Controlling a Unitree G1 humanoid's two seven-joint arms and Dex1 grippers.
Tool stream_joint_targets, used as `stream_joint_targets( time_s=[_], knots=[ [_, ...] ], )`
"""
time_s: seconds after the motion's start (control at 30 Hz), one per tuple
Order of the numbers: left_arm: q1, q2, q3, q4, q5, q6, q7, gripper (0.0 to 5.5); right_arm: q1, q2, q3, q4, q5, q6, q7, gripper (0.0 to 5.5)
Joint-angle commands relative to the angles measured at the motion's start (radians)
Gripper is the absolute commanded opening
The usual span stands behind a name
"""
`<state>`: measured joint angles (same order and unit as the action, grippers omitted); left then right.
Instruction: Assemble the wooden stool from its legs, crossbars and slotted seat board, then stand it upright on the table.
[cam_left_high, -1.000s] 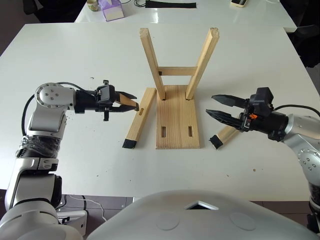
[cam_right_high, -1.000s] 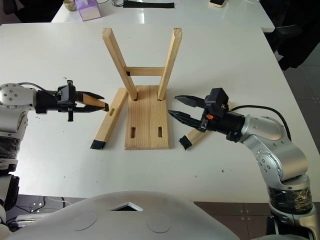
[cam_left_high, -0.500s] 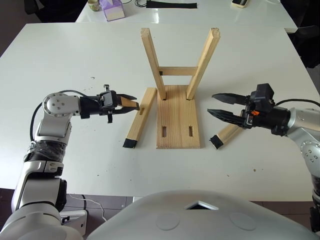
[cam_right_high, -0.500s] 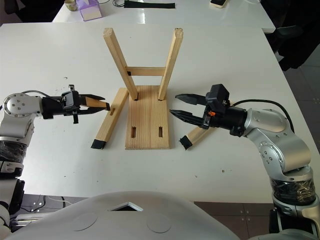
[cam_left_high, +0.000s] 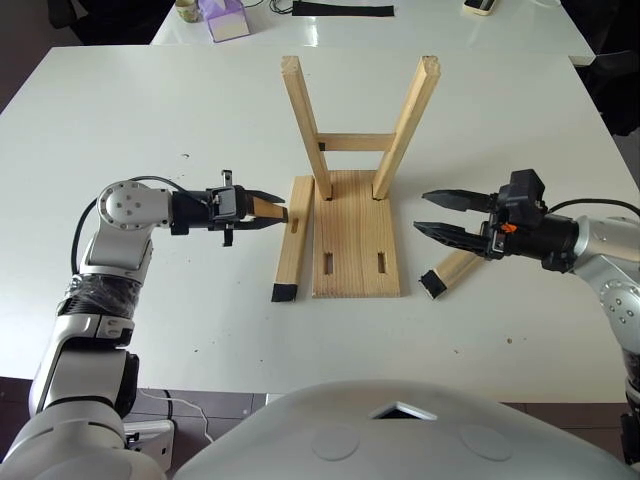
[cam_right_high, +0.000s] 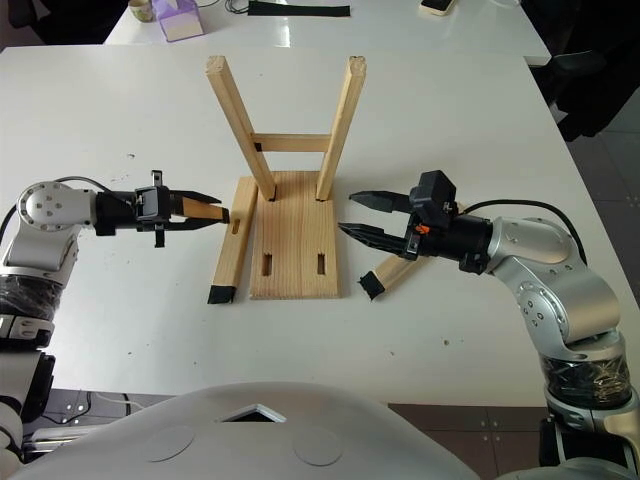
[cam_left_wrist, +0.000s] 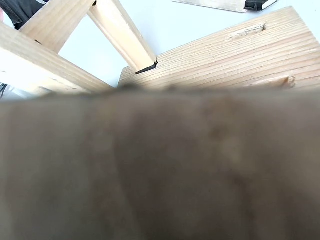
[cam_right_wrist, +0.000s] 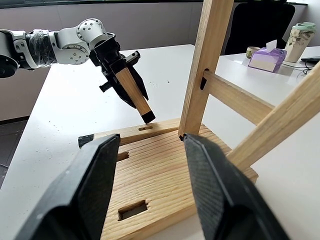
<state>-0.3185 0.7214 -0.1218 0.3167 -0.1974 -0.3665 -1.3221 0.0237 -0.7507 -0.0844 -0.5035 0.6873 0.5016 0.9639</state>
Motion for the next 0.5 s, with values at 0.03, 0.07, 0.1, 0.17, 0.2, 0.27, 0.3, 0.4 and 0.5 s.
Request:
stream_joint_targets(
  time_s=[0.03, 0.07, 0.1, 0.17, 0.2, 0.27, 0.3, 0.4, 0.5],
  knots=[
    [-0.027, 0.002, -0.007, -0.022, -0.013, 0.016, -0.022, 1.31, 0.01, -0.001, -0.002, -0.013, -0.011, -0.005, -0.006, 2.33],
    [-0.026, 0.0, -0.01, -0.025, -0.012, 0.017, -0.024, 1.31, 0.01, -0.001, -0.001, -0.012, -0.012, -0.005, -0.006, 2.33],
    [-0.024, -0.001, -0.012, -0.028, -0.011, 0.019, -0.025, 1.31, 0.011, -0.001, 0.0, -0.012, -0.012, -0.006, -0.006, 2.33],
    [-0.021, -0.003, -0.015, -0.035, -0.014, 0.027, -0.027, 1.31, 0.013, -0.002, 0.0, -0.013, -0.013, -0.007, -0.006, 2.33],
    [-0.02, -0.003, -0.016, -0.041, -0.017, 0.035, -0.029, 1.31, 0.015, -0.002, 0.0, -0.013, -0.013, -0.008, -0.005, 2.33],
    [-0.016, -0.004, -0.021, -0.052, -0.021, 0.051, -0.037, 1.31, 0.019, -0.002, 0.003, -0.011, -0.018, -0.012, -0.004, 2.33],
    [-0.014, -0.005, -0.024, -0.054, -0.021, 0.057, -0.041, 1.31, 0.021, -0.002, 0.006, -0.011, -0.021, -0.014, -0.004, 2.33],
    [-0.013, -0.01, -0.041, -0.042, -0.011, 0.064, -0.054, 1.31, 0.026, 0.003, 0.014, -0.013, -0.027, -0.016, -0.007, 2.33],
    [-0.007, -0.01, -0.059, -0.009, 0.001, 0.061, -0.069, 1.31, 0.027, 0.007, 0.021, -0.012, -0.034, -0.018, -0.005, 2.33]
  ],
)
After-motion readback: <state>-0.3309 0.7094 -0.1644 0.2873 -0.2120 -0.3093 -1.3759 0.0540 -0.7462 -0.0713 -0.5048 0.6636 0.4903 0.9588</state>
